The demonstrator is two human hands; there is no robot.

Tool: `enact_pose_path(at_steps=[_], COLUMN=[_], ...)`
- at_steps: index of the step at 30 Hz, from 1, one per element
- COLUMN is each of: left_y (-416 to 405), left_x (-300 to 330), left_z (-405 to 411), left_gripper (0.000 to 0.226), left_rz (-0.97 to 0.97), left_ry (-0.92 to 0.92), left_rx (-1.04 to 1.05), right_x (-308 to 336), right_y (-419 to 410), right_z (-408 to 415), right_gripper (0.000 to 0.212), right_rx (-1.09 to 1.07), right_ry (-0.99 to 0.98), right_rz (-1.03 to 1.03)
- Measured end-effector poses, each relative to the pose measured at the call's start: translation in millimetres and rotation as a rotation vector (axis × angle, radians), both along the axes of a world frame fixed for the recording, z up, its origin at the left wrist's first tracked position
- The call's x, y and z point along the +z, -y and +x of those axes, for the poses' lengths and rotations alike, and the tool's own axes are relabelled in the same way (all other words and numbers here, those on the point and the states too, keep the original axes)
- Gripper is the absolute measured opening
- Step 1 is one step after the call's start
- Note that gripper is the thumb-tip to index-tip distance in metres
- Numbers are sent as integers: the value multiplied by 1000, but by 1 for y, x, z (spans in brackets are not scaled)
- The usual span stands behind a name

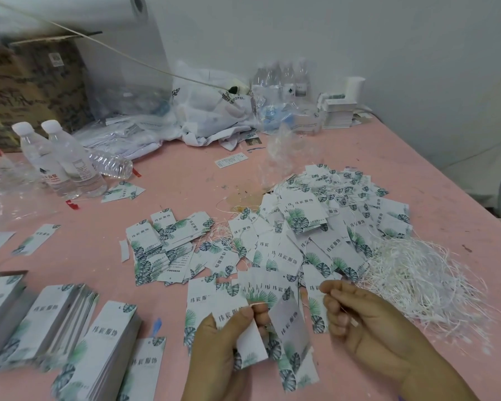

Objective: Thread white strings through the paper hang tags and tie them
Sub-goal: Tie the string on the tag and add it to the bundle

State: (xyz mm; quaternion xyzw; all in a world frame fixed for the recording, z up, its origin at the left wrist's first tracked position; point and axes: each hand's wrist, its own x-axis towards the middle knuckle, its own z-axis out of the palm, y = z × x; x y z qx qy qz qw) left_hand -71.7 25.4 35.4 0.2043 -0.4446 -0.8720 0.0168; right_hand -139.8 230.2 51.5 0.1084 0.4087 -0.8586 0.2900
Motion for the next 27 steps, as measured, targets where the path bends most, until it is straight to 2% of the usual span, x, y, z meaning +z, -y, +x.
enact_pose_path(at_steps=[3,6,12,14,16,23,27], left_y=[-4,-12,-21,-22,-24,-25,-22], left_x=[2,8,13,13,13,10,7], left_z=[3,4,9,9,9,10,10], left_gripper=[20,14,21,20,22,26,26], left_rz=[8,-32,-110,-121,-111,-89,-97], left_ry=[-3,-4,-17,-18,-20,-30,-41], left_rx=[-35,-101,-161,-167,-168,-187,-219], right_x=[0,3,4,3,2,3,8], right_y=[6,16,34,35,34,32,33], right_z=[3,14,41,41,40,40,41], right_gripper=[27,25,18,20,26,16,16], right_rx=[-67,-86,-76,-106,-115,-103,-96], right_ry=[3,-150,-802,-1000,-1102,-1198,-1081], right_rz=[-101,-59,733,887,963,1015,881])
